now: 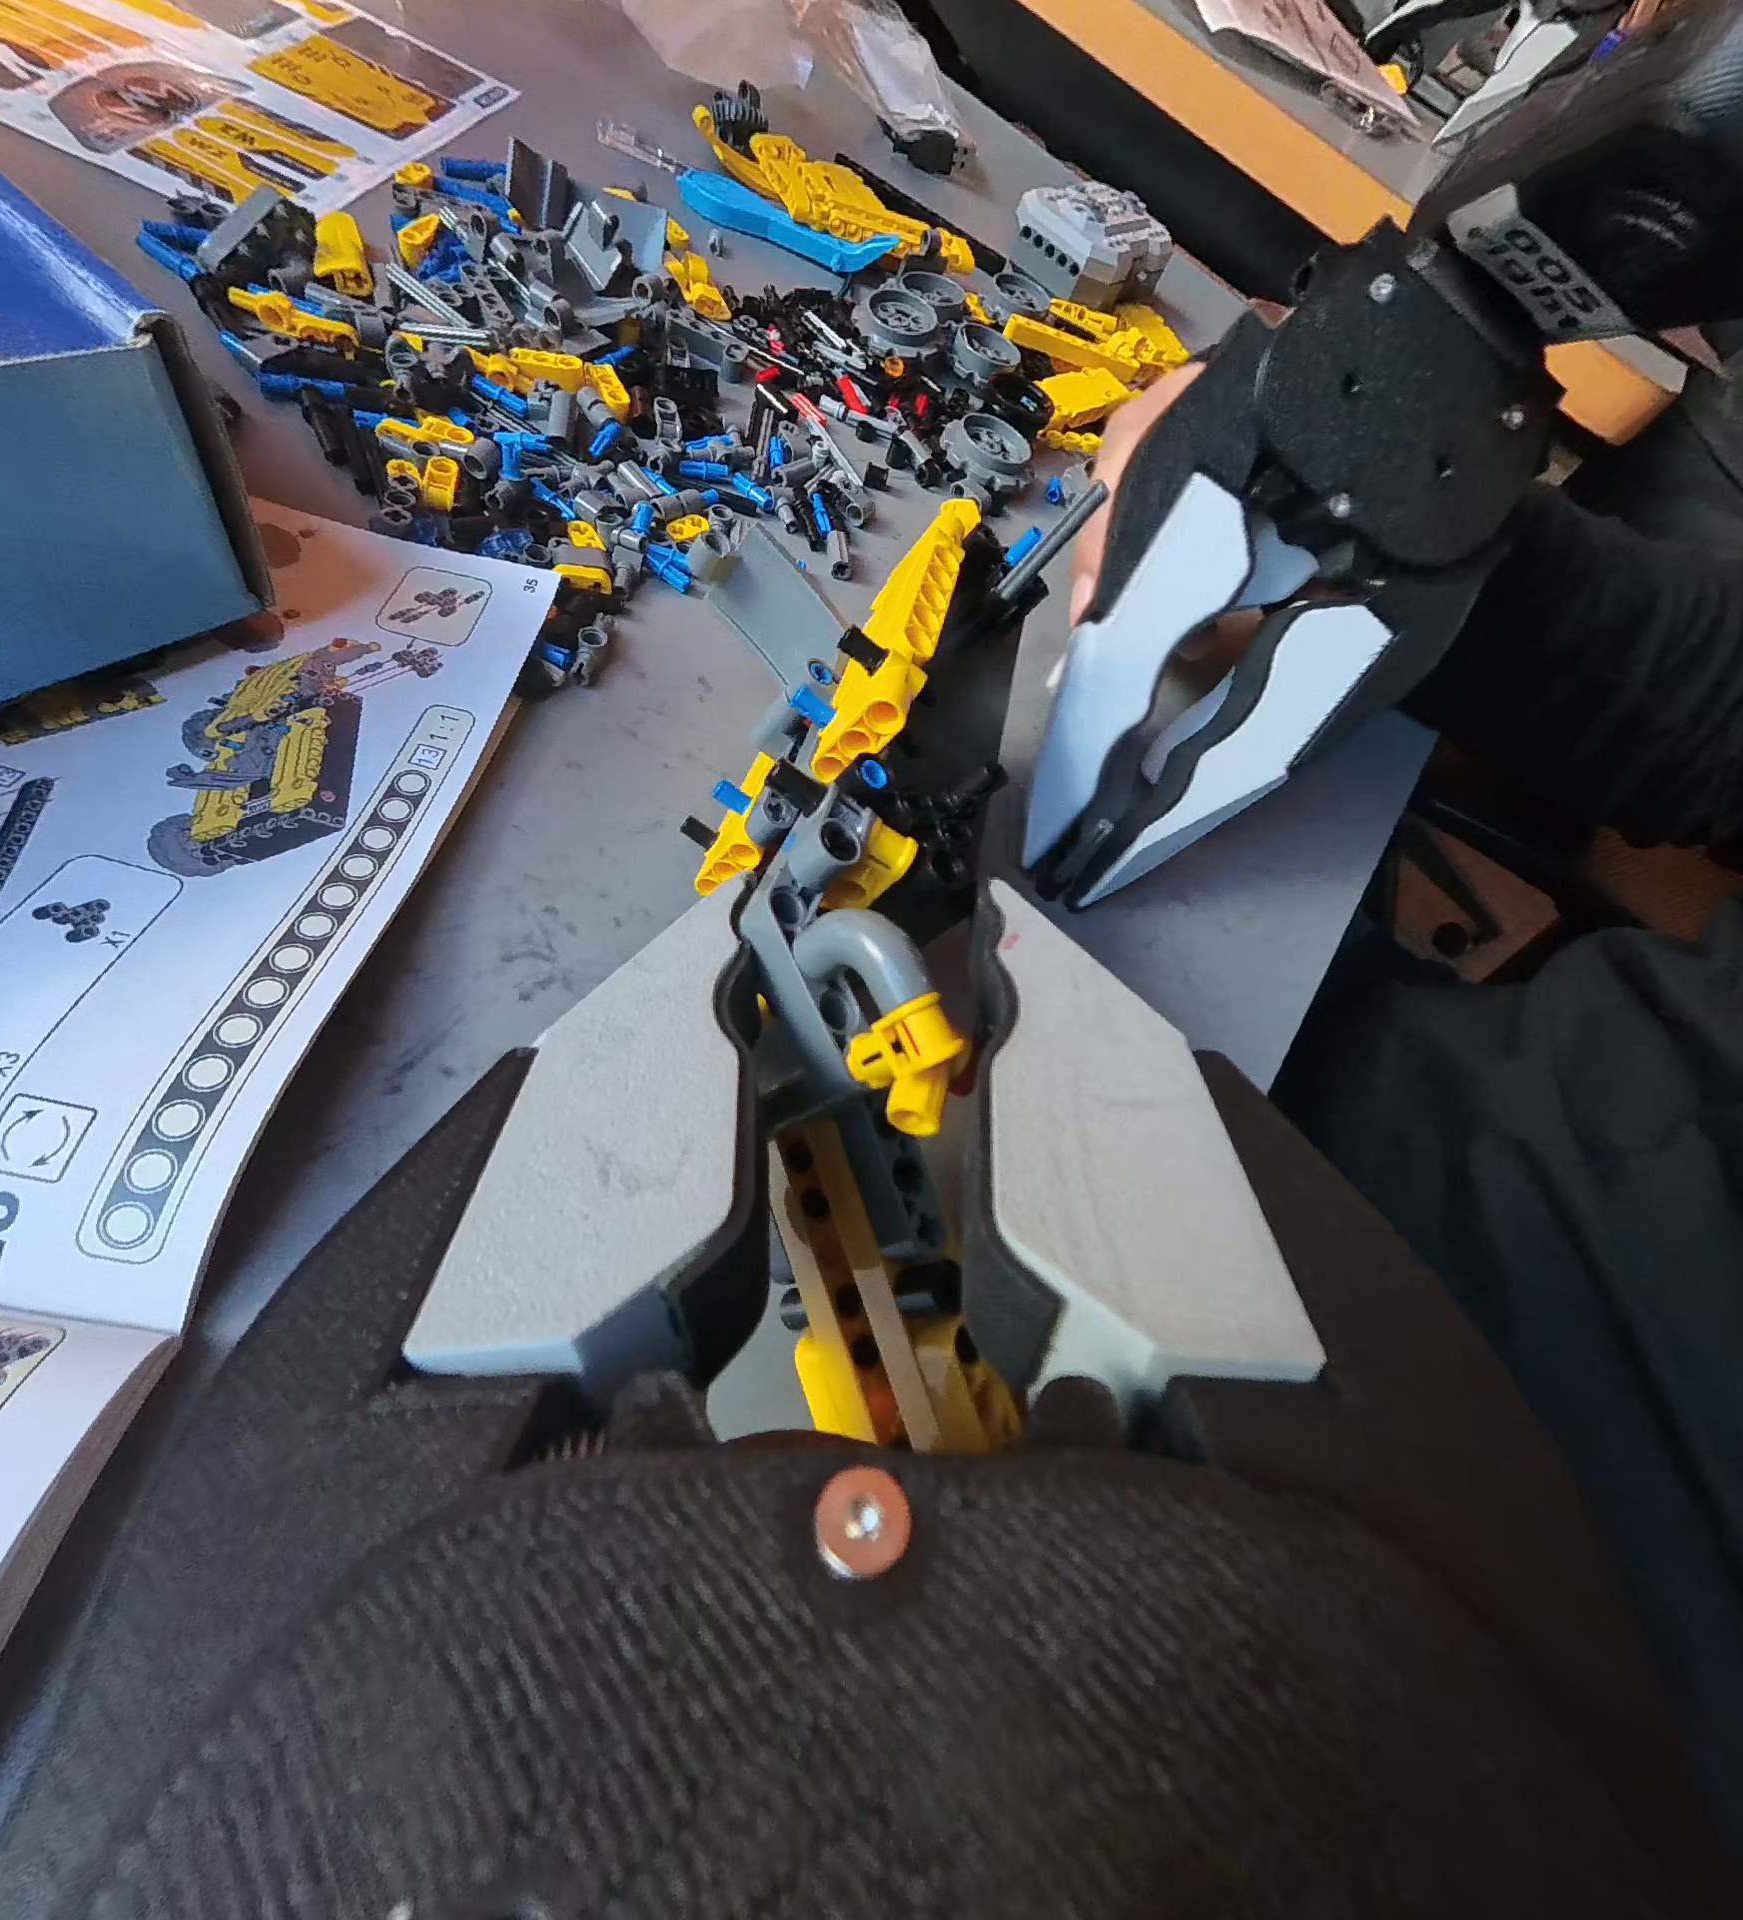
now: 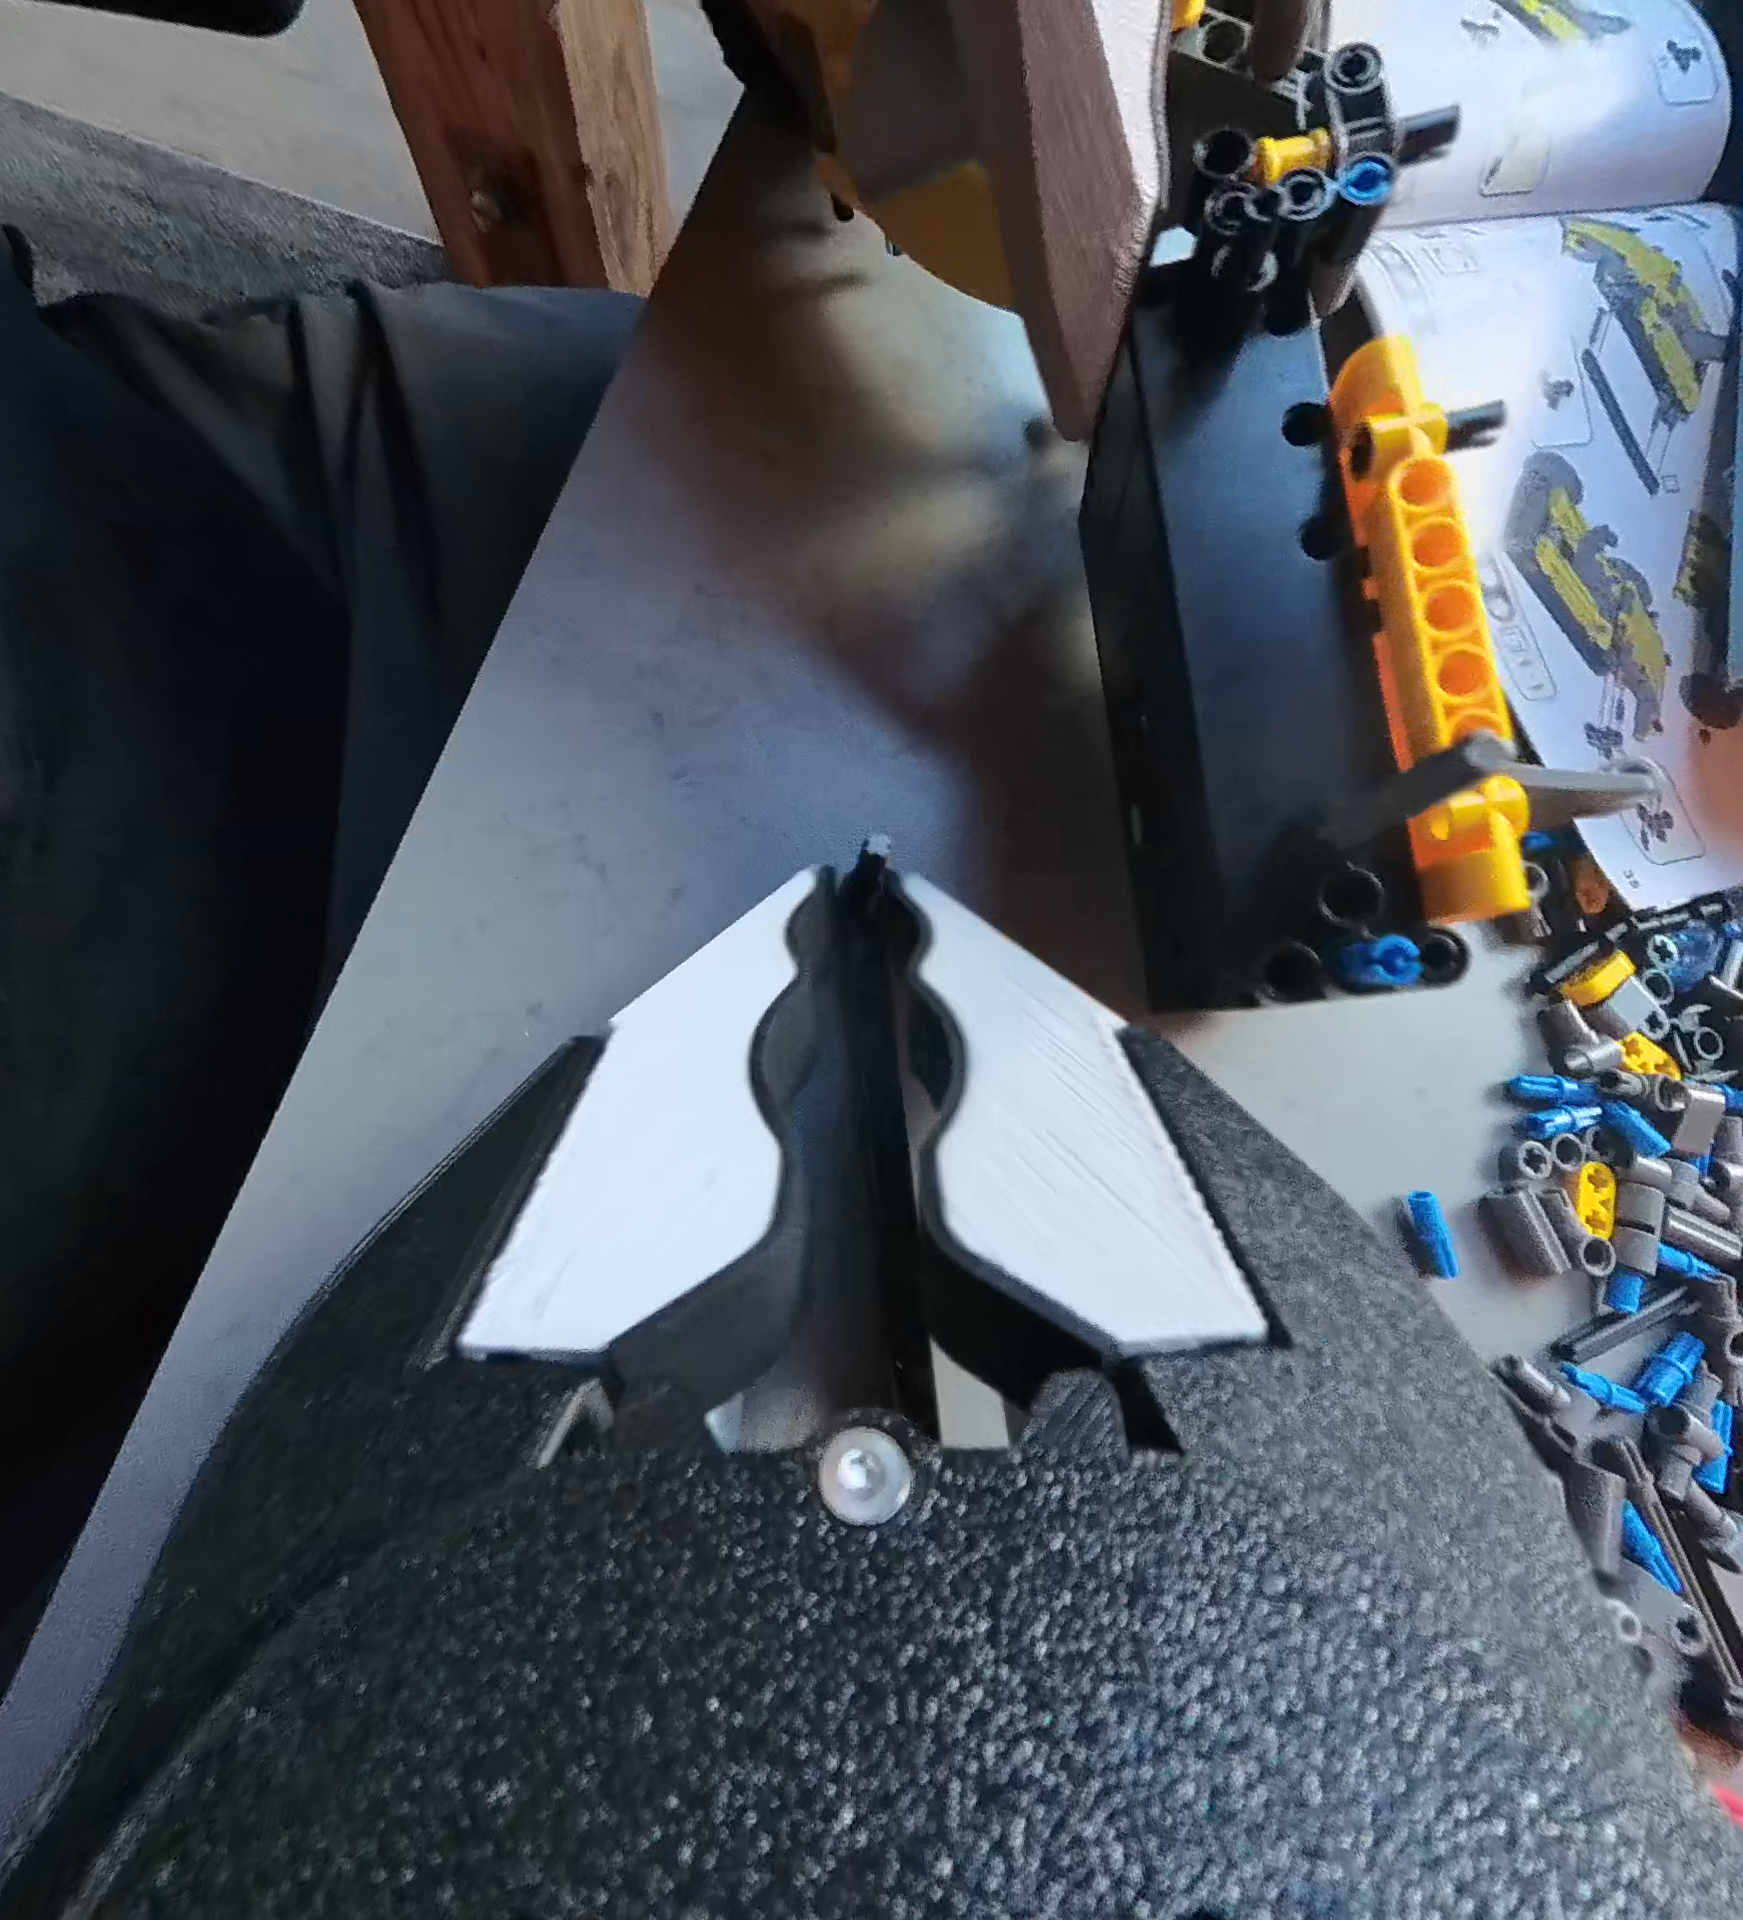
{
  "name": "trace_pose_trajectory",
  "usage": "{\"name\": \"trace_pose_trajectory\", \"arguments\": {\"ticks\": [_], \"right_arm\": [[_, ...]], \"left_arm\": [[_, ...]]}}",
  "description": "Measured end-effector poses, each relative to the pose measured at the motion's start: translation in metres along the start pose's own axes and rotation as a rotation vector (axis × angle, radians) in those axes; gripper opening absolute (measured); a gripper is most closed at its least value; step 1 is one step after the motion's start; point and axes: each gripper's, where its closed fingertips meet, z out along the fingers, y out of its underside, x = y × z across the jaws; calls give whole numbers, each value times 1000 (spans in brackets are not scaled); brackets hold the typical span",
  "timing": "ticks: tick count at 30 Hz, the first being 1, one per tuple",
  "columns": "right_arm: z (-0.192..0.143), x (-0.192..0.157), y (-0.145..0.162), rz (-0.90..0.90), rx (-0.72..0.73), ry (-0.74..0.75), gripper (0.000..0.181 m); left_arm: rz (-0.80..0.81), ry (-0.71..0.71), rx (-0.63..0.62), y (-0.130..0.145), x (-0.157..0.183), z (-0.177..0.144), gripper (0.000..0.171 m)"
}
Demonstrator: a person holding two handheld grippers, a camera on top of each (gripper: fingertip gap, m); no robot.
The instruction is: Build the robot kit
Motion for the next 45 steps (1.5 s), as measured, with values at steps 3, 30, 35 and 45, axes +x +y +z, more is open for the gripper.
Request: {"name": "trace_pose_trajectory", "arguments": {"ticks": [3,30,35,45], "right_arm": [[-1,3,-2,-15,6,25,8],[-8,9,5,28,15,99,12],[-17,6,9,23,0,106,20],[-24,6,26,97,-9,82,11]], "left_arm": [[9,3,11,-1,1,2,37],[37,1,13,-2,6,9,36],[34,0,14,-2,5,9,36],[15,17,11,-2,5,9,39]]}}
